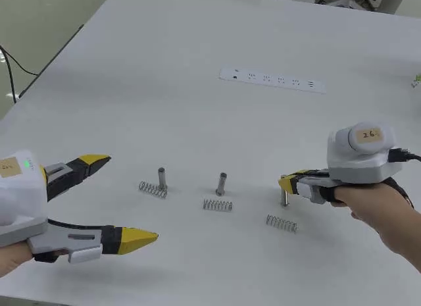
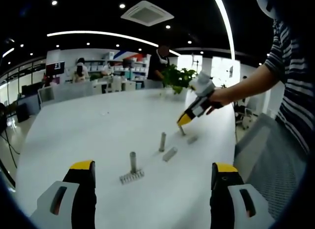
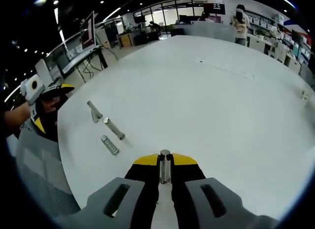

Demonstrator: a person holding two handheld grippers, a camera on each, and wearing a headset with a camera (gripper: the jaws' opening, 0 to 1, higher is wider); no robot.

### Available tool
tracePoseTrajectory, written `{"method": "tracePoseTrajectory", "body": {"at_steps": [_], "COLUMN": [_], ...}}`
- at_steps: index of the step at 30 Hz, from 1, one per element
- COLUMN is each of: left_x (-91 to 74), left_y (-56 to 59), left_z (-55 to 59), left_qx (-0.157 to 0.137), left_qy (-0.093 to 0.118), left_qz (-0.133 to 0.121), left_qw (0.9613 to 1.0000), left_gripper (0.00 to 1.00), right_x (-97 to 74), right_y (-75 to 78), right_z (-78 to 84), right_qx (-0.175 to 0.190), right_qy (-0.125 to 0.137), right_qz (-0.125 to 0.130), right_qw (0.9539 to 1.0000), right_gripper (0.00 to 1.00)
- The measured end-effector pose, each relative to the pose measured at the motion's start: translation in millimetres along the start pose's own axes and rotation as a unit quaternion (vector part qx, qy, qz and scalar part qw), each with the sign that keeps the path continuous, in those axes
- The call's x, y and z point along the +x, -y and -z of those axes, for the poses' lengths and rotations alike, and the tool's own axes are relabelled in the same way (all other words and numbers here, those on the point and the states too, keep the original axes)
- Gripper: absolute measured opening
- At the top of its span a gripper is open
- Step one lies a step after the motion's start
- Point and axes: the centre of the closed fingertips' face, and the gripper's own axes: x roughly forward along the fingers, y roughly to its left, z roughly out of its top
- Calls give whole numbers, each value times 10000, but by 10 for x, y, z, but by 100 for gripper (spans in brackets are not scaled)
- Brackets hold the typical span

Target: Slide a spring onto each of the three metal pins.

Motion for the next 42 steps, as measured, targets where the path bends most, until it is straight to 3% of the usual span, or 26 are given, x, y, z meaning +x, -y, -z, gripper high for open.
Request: {"method": "tracePoseTrajectory", "body": {"at_steps": [22,42], "left_x": [-8,-12], "left_y": [26,59], "left_z": [-9,-19], "left_qx": [-4,-37], "left_qy": [44,87], "left_qz": [-5,9], "left_qw": [10000,10000], "left_gripper": [94,94], "right_x": [-112,-175], "right_y": [-46,-59], "right_z": [89,168], "right_qx": [-510,-581], "right_qy": [139,80], "right_qz": [166,158], "right_qw": [9985,9982], "right_gripper": [5,5]}}
